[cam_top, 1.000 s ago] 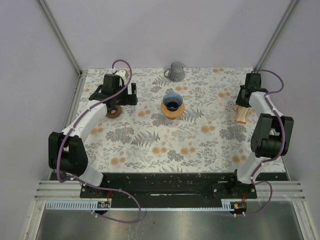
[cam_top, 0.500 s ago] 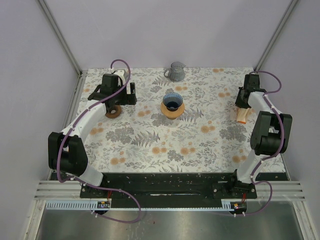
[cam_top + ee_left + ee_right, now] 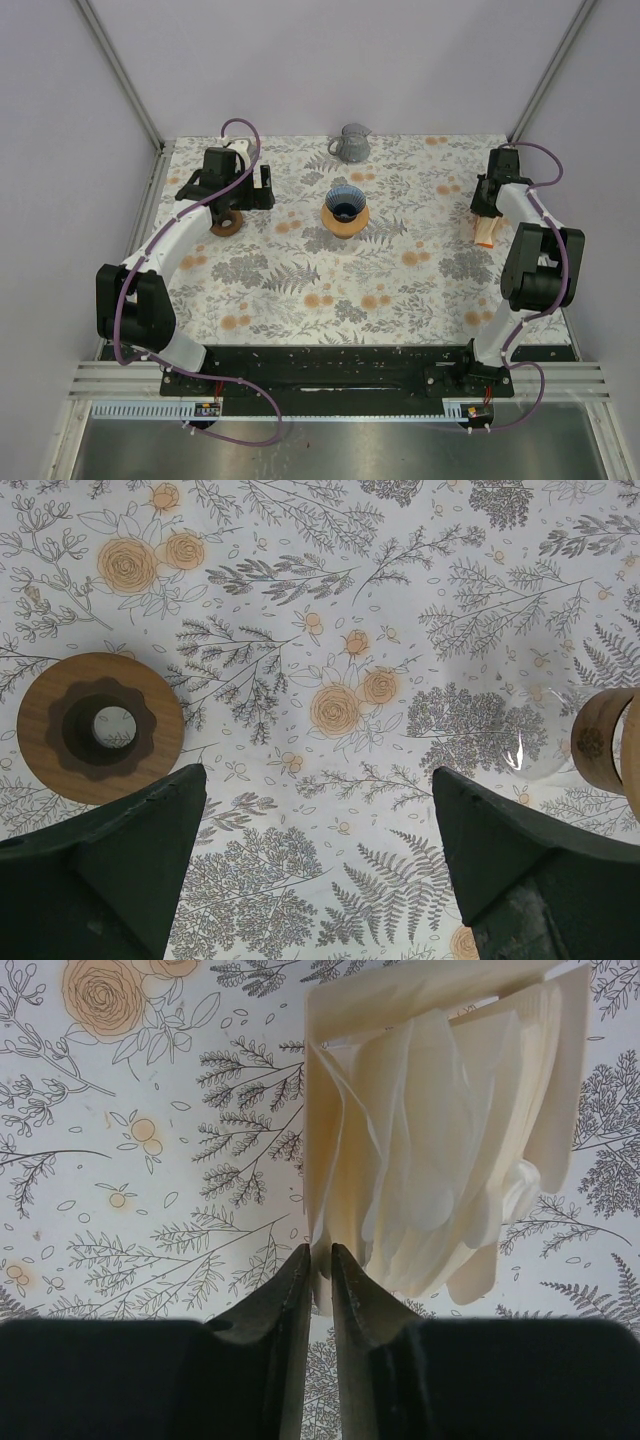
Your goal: Place the coffee filter in the dripper
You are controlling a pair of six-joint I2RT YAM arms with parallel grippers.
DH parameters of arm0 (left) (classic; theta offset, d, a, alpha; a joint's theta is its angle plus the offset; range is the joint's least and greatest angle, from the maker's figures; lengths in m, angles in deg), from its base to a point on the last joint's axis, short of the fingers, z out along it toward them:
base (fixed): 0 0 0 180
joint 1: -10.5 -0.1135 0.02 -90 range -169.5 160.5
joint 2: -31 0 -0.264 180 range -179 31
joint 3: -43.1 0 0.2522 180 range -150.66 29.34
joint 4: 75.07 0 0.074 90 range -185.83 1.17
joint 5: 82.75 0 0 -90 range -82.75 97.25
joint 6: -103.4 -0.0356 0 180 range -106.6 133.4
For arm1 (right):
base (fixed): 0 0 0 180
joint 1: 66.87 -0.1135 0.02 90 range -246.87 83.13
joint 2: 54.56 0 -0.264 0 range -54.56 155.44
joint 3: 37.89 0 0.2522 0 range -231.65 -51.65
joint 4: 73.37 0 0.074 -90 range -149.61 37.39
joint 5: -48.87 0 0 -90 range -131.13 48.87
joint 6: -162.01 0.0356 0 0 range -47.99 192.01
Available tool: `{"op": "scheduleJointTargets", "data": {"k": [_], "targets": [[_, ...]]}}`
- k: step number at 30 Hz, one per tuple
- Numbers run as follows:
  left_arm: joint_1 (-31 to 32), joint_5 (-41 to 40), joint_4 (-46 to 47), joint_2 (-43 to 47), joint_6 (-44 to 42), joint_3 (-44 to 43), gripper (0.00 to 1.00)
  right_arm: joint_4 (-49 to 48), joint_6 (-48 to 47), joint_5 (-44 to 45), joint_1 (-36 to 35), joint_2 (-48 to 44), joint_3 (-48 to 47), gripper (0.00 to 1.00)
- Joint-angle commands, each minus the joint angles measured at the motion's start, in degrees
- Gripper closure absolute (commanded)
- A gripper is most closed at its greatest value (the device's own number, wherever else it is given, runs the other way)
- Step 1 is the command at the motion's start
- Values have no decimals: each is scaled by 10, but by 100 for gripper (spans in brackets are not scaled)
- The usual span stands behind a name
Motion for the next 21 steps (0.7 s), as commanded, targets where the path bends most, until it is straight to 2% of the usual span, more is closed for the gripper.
{"op": "scheduleJointTargets", "data": {"k": [1,10,17,21], "targets": [[-5,16,13,-4,11,-24,1,8,-4,-3,-4,-39,0,78],[-5,24,12,3,11,-25,1,23,-10,-1,-4,-46,4,78],[-5,27,12,6,11,-25,1,27,-13,4,-4,-51,8,84],[-5,28,12,4,11,-25,1,33,-14,-4,-4,-53,8,80]]}}
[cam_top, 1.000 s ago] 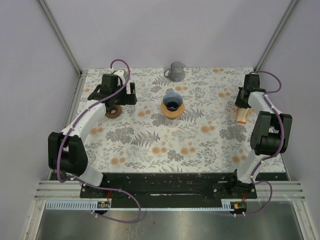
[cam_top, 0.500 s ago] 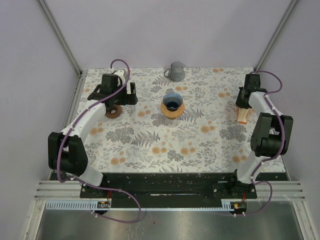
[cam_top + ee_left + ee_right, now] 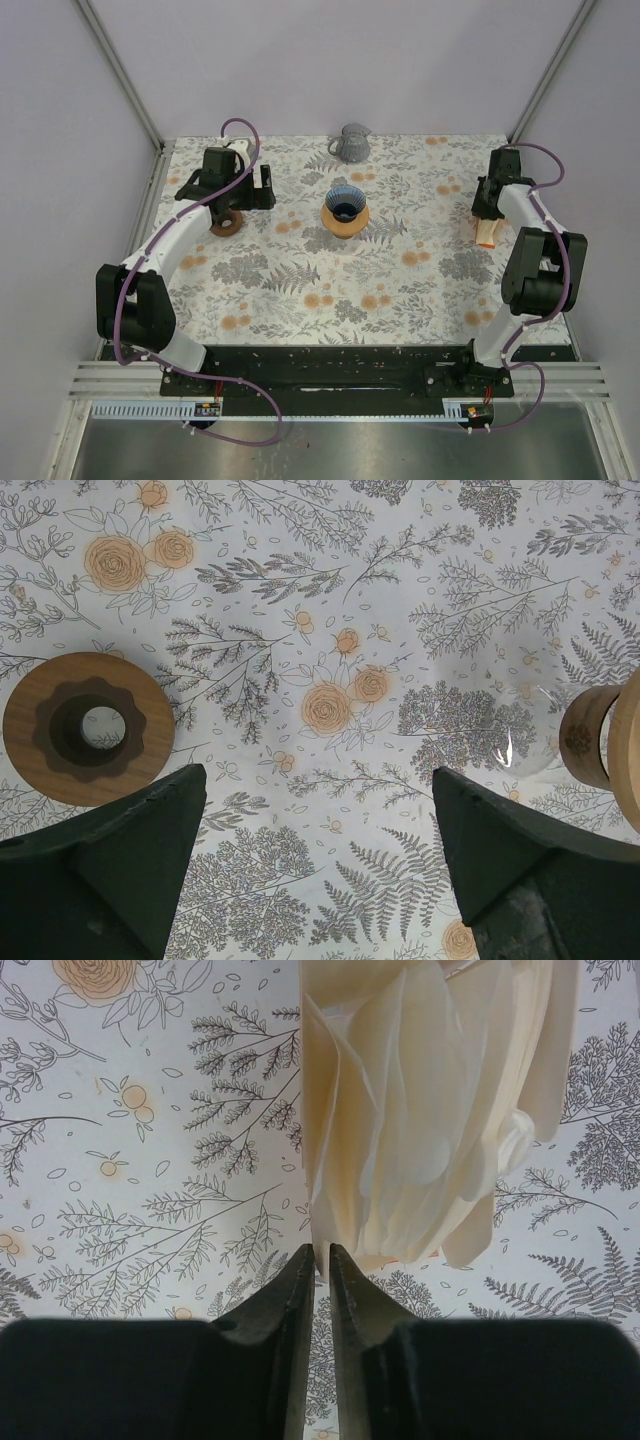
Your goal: Place the coffee filter in the dripper
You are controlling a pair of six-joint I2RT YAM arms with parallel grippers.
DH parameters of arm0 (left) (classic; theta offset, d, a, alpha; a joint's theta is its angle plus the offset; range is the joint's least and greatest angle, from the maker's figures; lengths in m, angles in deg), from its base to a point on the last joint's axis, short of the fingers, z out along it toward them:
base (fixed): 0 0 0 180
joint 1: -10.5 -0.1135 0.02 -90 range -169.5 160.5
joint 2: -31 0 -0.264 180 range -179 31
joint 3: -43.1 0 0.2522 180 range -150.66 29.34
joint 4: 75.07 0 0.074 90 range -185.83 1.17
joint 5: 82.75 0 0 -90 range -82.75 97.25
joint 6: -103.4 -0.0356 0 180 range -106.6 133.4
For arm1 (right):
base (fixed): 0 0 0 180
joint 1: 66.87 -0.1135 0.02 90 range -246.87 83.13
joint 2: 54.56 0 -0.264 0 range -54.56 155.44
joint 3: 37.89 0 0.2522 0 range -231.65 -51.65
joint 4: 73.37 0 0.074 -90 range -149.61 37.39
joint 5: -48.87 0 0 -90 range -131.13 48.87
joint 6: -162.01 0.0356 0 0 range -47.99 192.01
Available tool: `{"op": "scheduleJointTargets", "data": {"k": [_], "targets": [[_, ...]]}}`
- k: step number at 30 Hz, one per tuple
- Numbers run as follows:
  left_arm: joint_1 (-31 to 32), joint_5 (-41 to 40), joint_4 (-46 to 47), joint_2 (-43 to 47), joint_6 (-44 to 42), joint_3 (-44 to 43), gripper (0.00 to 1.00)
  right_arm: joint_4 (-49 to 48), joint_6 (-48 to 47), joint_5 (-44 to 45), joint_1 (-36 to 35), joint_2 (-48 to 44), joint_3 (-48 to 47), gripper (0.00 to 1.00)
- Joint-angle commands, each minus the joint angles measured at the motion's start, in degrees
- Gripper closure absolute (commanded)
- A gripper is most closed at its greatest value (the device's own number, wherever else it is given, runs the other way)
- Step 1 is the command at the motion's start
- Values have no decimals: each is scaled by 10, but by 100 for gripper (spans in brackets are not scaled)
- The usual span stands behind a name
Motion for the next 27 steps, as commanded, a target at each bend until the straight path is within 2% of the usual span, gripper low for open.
{"op": "scheduleJointTargets", "data": {"k": [1,14,27], "targets": [[-5,15,12,4,5,-25,1,4,-8,-5,-4,-31,4,79],[-5,29,12,2,8,-28,1,5,-3,-10,-5,-91,27,78],[-6,28,12,8,7,-25,1,25,-24,32,-4,-32,-8,80]]}}
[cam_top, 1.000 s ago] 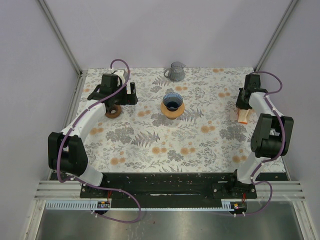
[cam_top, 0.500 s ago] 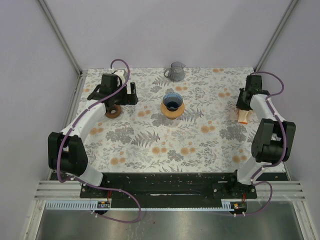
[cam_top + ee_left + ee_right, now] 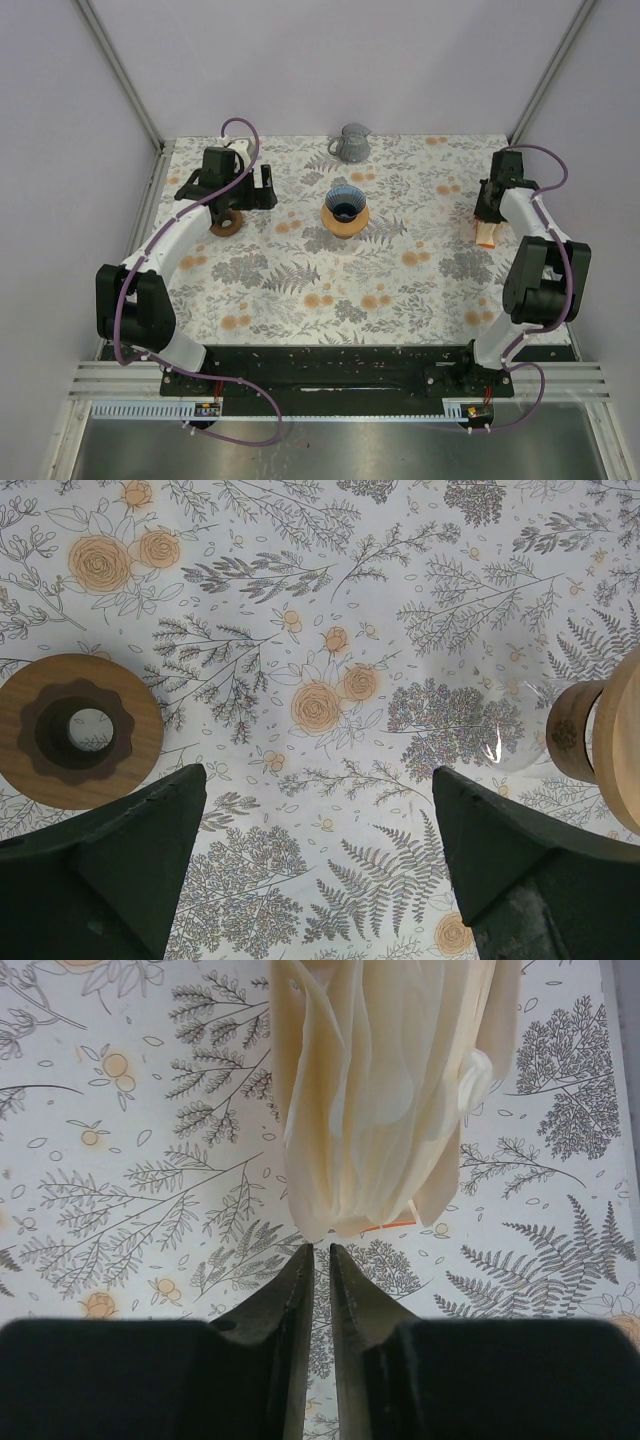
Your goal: Place the coffee filter in the dripper
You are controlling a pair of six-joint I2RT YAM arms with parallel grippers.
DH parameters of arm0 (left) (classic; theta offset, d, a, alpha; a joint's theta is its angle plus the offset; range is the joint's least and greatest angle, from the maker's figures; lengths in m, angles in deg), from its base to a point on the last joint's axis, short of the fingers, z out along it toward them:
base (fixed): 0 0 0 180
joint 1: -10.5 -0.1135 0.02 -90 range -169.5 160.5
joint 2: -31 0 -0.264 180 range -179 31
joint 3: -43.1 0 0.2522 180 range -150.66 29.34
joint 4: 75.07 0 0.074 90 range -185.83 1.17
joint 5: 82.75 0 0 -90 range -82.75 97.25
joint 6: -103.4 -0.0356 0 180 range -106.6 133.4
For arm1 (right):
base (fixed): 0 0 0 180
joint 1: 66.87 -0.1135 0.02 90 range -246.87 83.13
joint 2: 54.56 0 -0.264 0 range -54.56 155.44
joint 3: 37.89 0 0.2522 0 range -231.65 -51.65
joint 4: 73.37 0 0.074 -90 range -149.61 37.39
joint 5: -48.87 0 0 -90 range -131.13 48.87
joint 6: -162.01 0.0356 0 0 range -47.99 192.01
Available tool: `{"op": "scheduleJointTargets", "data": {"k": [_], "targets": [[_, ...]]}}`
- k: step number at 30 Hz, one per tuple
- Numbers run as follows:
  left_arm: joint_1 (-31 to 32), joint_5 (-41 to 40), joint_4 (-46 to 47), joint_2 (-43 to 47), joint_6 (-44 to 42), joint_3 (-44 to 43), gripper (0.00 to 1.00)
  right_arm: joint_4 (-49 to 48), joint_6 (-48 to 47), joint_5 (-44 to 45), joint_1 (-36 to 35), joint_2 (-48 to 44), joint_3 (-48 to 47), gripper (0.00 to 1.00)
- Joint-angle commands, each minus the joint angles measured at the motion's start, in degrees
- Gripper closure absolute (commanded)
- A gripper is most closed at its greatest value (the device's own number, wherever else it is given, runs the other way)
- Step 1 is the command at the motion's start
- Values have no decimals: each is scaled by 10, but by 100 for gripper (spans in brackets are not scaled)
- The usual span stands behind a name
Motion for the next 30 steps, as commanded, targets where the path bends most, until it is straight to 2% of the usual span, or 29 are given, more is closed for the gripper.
{"op": "scheduleJointTargets", "data": {"k": [1,22,30], "targets": [[-4,11,13,8,4,-23,1,2,-15,17,-4,16,-31,81],[-6,10,12,6,3,-24,1,-28,-34,-22,-5,54,-55,82],[-7,12,12,6,3,-22,1,-39,-36,-32,-5,59,-58,79]]}}
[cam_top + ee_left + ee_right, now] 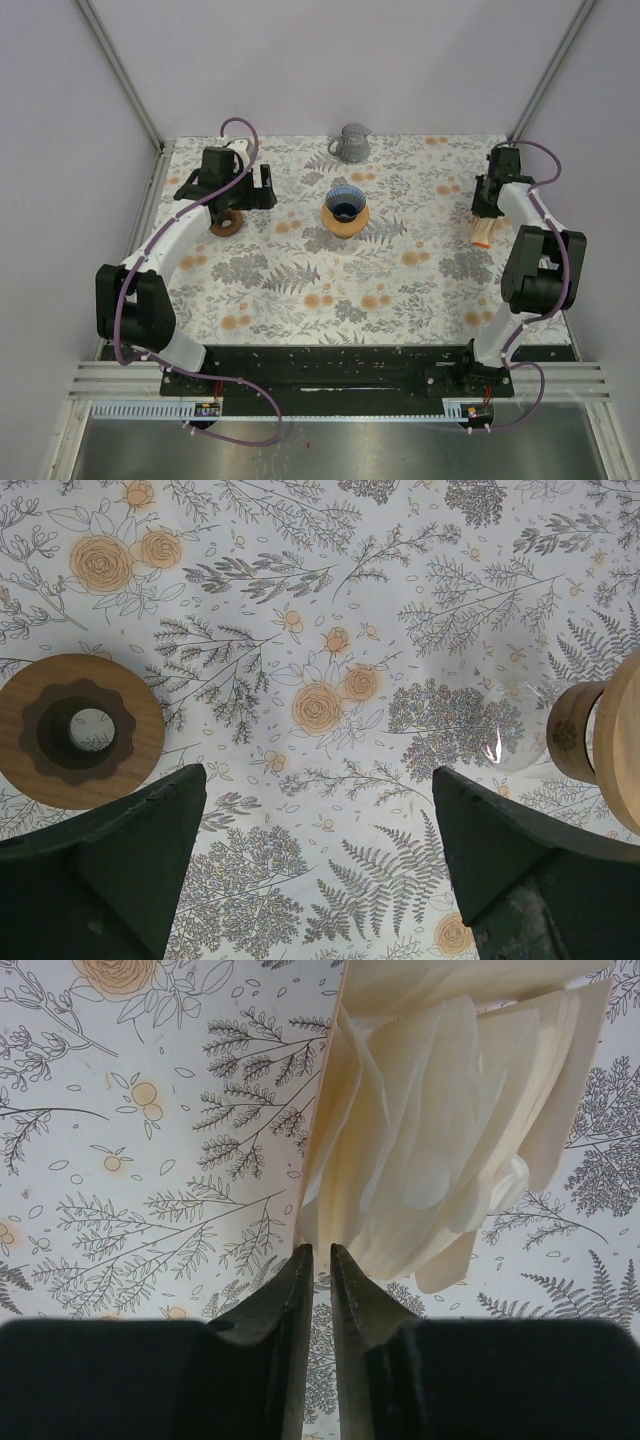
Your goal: Place the coffee filter in the dripper
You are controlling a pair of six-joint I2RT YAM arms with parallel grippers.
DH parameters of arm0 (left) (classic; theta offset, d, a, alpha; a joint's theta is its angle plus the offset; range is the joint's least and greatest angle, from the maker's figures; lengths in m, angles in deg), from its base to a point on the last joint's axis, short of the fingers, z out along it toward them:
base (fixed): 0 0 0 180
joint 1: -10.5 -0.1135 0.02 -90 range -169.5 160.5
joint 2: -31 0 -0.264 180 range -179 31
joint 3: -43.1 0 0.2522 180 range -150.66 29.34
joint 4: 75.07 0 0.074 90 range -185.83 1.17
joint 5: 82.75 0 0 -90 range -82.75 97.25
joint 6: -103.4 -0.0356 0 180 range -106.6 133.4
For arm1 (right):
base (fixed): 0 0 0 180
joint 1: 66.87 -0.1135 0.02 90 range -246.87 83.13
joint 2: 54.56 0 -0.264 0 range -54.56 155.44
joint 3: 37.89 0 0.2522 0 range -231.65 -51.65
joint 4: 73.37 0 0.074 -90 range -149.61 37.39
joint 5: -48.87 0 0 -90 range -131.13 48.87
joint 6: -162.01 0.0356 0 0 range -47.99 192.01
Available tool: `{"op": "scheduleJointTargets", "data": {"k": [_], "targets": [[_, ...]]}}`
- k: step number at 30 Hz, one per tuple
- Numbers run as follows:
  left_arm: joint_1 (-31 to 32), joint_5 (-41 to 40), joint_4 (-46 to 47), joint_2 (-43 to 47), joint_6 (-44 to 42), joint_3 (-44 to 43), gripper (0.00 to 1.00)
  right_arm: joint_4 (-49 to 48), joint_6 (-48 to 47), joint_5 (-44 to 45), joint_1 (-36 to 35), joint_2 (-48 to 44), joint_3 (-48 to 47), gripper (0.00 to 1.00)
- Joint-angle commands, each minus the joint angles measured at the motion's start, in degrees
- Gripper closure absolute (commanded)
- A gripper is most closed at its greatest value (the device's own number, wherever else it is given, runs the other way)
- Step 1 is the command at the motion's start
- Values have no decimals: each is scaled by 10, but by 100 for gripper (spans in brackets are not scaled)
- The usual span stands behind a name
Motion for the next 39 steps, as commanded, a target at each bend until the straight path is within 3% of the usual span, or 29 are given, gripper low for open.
{"op": "scheduleJointTargets", "data": {"k": [1,30,39], "targets": [[-5,10,12,6,3,-23,1,-24,-9,-6,-5,9,-27,79],[-8,17,11,4,3,-24,1,-69,-14,-56,-5,16,-9,75],[-8,17,10,7,3,-25,1,-62,13,-47,-5,35,-5,78]]}}
